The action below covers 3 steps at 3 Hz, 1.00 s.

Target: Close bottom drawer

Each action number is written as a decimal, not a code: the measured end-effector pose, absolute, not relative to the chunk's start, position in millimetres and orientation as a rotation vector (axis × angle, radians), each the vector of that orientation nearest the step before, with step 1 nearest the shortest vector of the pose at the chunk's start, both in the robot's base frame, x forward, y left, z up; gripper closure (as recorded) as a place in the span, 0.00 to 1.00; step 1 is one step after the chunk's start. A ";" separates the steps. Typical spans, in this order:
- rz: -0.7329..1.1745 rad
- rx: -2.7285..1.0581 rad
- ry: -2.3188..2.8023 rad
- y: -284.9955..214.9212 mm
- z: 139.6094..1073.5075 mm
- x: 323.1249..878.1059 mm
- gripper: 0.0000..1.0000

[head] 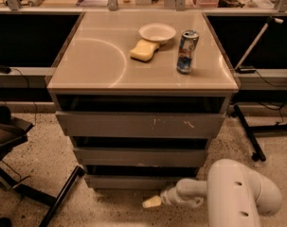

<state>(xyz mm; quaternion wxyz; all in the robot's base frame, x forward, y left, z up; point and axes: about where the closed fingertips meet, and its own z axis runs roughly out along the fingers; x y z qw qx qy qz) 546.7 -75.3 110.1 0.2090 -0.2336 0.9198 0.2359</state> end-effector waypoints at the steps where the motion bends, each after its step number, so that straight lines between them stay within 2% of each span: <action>1: 0.656 -0.650 2.559 -76.4 108.8 544.1 0.00; 3: 0.663 -0.673 2.526 -69.4 122.6 554.6 0.00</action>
Offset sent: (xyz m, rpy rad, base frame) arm 0.3086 0.0373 0.1558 -0.0032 -0.4440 0.0161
